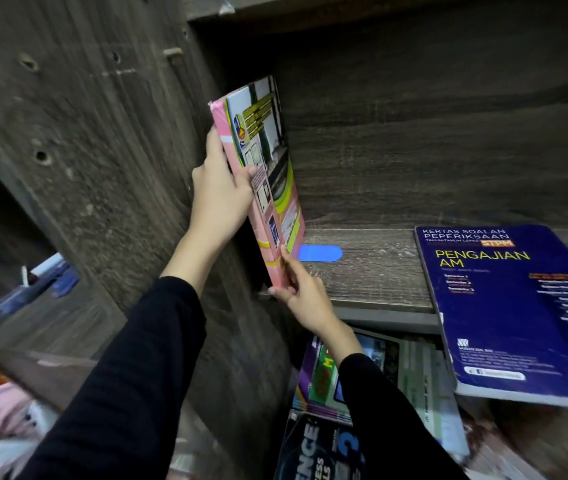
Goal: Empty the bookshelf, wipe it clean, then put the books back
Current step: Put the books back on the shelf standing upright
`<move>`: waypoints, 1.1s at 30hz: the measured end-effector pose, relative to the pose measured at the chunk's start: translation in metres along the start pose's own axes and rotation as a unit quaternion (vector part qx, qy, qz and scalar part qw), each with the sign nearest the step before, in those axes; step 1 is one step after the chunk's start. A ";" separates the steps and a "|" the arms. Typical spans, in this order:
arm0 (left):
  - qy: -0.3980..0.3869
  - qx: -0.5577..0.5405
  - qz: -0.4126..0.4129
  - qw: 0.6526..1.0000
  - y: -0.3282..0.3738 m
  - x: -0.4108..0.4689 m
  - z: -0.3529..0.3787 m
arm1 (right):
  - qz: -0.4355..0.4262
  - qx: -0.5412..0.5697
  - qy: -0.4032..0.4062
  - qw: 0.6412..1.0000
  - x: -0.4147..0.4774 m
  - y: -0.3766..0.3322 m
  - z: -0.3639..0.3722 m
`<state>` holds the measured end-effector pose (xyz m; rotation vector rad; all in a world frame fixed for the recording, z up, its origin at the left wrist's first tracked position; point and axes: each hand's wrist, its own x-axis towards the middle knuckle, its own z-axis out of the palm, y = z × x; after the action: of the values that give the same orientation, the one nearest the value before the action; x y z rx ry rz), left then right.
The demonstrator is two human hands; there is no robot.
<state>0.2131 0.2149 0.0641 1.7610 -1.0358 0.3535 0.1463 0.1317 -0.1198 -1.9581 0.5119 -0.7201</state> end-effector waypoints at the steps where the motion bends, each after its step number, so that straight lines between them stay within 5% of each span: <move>1: 0.006 0.004 0.000 1.000 0.000 -0.001 0.000 | -0.006 -0.027 -0.004 1.000 -0.001 -0.001 -0.002; 6: 0.009 0.020 -0.008 1.000 0.002 -0.001 0.004 | -0.042 -0.108 -0.033 0.993 -0.003 -0.004 -0.003; 21: 0.060 -0.086 -0.064 0.992 0.000 -0.030 0.013 | -0.008 0.015 0.051 0.999 -0.022 -0.008 -0.018; 29: 0.227 -0.036 -0.014 0.973 0.032 -0.057 0.025 | -0.039 -0.060 0.150 0.986 -0.029 -0.018 -0.062; 33: 0.201 -0.058 0.002 0.978 0.052 -0.069 0.048 | -0.083 -0.176 0.230 0.954 -0.039 -0.026 -0.107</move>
<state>0.1212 0.2006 0.0299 1.5018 -0.7533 0.6120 0.0471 0.0997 -0.0678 -2.1821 0.8053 -1.2794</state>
